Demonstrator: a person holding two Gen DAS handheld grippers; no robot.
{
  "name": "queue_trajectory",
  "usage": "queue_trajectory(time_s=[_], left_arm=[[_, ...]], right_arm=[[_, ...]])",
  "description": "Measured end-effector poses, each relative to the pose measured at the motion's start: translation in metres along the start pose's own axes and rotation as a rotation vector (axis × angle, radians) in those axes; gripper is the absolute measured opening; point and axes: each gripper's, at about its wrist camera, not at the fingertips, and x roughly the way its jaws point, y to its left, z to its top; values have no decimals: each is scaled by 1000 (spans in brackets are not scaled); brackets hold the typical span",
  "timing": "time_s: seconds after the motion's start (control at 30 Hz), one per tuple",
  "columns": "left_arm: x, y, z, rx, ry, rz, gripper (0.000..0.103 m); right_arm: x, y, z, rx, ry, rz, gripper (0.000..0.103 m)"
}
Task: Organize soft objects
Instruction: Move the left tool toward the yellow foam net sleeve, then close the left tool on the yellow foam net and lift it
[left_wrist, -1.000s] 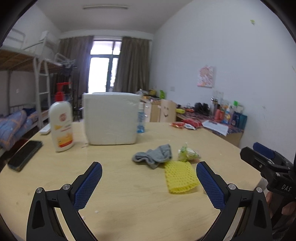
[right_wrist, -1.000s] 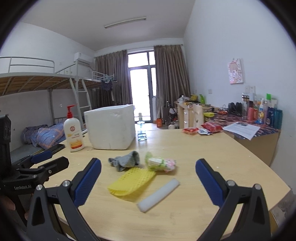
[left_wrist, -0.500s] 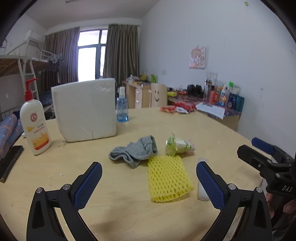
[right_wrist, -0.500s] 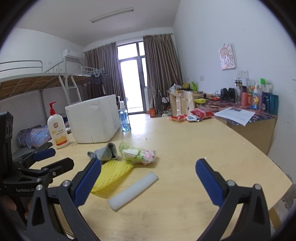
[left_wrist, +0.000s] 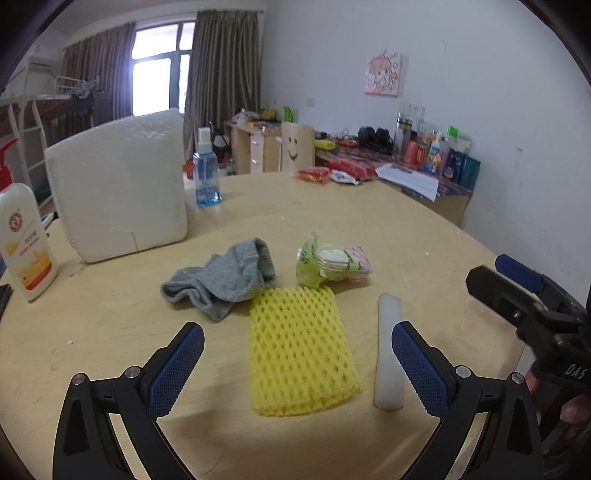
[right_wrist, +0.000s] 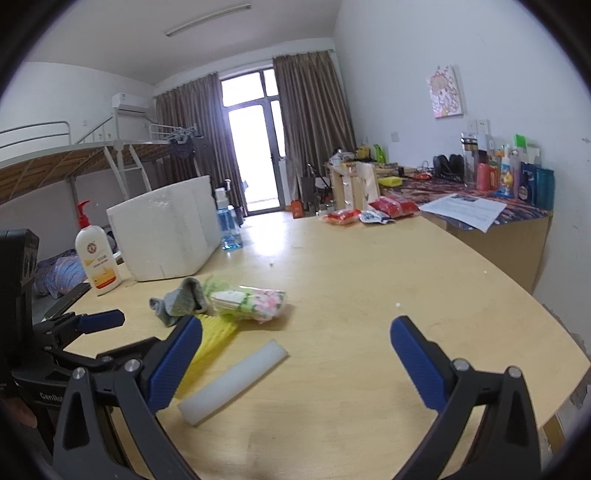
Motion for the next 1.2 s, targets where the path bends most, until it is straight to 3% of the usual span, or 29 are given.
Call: queue_trajectory(time_s=[0.4,0.73,0.8,0.83,0.9,0.93,0.97,1.2], left_arm=[[31,-6,-1,23,130,1,70],[40,-6,-3,47,183,45,58],[43,-3,-4,42,204,59,49],[43,-2,-4,47,201,70,46],[42,1,-3,50,200,75,29],[41,4,-3,47,199,79,26],[38,7,-2,41,187,66,12],[23,7,-2,83,107,41,9]], right_arm=[[9,-4,4,-7,29,15,103],[15,-5,2,0,43,16,103],[16,-5,3,2,44,22,103],[16,-4,4,2,44,24,103],[17,-2,5,-1,44,24,103],[17,-1,5,-5,46,25,103],[18,1,6,-10,48,27,103],[25,16,7,-41,65,32,103]])
